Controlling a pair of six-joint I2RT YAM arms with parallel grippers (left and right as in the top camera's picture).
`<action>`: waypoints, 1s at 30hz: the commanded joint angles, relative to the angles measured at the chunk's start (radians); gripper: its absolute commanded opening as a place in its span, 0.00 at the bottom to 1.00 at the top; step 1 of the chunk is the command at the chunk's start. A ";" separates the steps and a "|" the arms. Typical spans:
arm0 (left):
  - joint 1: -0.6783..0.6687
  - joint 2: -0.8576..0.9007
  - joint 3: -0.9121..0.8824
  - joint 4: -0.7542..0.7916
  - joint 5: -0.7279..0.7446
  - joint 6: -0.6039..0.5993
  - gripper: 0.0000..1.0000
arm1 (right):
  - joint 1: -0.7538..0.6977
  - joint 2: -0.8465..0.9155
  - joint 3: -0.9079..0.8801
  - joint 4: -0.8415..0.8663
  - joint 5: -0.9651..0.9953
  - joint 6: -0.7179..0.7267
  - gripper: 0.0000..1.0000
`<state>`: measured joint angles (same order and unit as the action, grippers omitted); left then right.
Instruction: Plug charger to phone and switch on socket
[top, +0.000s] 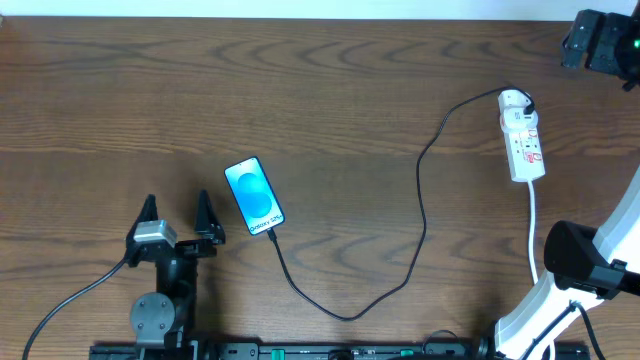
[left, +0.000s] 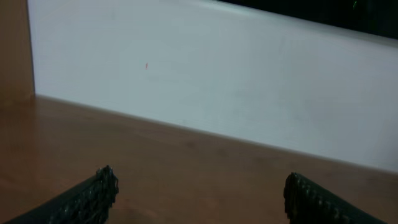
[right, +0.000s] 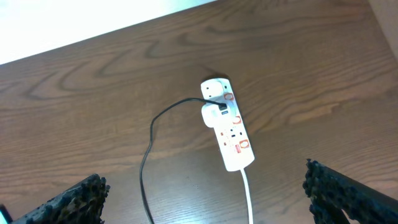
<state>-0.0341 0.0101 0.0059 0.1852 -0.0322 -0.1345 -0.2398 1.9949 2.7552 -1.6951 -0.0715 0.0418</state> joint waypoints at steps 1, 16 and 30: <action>0.005 -0.009 -0.002 -0.062 0.003 -0.009 0.88 | 0.006 -0.002 0.011 -0.003 -0.002 0.010 0.99; 0.005 -0.009 -0.002 -0.252 0.112 0.175 0.88 | 0.006 -0.002 0.010 -0.003 -0.002 0.010 0.99; 0.005 -0.009 -0.002 -0.245 0.196 0.261 0.88 | 0.006 -0.002 0.011 -0.003 -0.002 0.010 0.99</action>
<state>-0.0338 0.0101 0.0177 -0.0227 0.1028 0.0845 -0.2398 1.9949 2.7552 -1.6947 -0.0715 0.0418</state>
